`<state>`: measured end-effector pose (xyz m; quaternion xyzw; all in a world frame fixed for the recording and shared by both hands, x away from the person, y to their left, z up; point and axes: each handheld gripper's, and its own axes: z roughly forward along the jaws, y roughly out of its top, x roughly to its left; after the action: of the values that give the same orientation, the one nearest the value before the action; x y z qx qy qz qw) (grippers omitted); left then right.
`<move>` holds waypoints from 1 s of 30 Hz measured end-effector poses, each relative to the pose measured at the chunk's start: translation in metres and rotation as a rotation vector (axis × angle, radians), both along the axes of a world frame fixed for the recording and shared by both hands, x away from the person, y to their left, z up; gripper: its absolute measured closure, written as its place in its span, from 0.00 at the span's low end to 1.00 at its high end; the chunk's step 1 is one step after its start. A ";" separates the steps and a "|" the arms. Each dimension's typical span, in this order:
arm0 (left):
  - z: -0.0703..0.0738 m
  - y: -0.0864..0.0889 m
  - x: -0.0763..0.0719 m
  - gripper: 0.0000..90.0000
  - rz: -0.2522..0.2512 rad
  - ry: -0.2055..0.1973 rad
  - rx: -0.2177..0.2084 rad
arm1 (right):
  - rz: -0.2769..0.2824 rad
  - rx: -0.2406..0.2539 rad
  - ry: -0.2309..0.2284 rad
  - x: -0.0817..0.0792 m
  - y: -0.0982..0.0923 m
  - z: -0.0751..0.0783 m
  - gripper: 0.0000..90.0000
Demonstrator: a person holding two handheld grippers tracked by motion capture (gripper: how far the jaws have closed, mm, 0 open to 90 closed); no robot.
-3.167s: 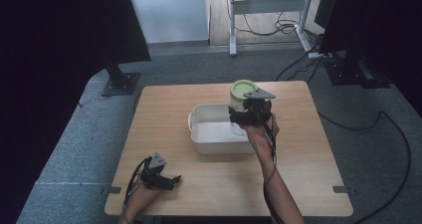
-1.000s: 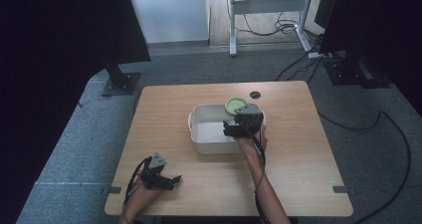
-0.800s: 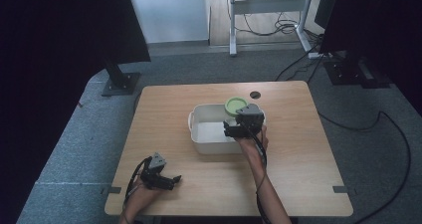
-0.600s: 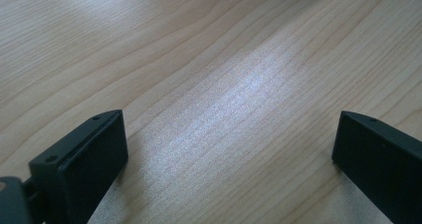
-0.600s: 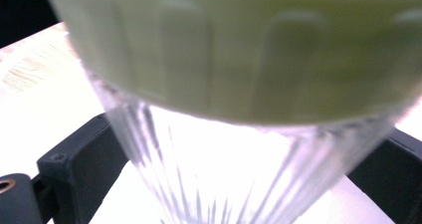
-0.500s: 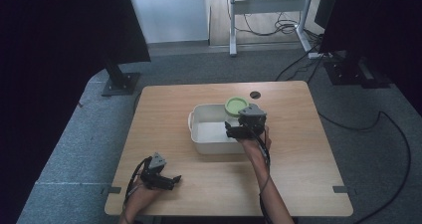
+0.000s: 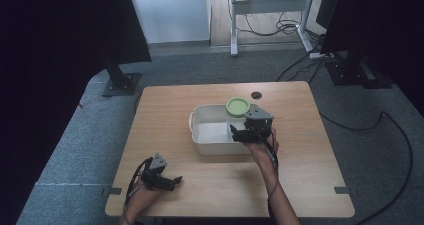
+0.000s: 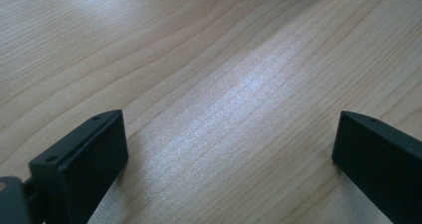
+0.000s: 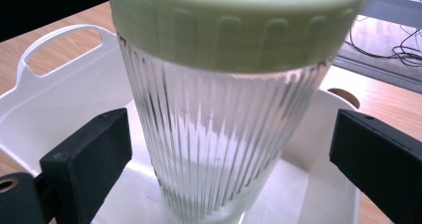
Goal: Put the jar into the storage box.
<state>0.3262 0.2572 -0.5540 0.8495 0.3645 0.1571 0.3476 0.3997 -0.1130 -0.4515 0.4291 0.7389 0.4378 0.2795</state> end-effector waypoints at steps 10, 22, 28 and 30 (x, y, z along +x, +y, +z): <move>0.000 0.000 0.000 0.01 -0.001 0.000 0.002 | 0.002 -0.007 0.012 -0.008 -0.011 0.000 0.03; 0.000 0.000 0.000 0.01 0.000 0.000 0.000 | -0.011 -0.013 0.021 -0.022 -0.032 0.000 0.04; 0.000 0.000 0.000 0.01 0.000 0.000 0.001 | -0.020 -0.017 0.026 -0.027 -0.040 -0.001 0.04; 0.000 0.000 0.000 0.01 0.000 0.000 0.001 | -0.021 -0.021 0.028 -0.030 -0.044 -0.001 0.04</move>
<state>0.3262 0.2572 -0.5540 0.8497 0.3644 0.1570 0.3473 0.3700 -0.1571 -0.4524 0.4399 0.7430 0.4209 0.2780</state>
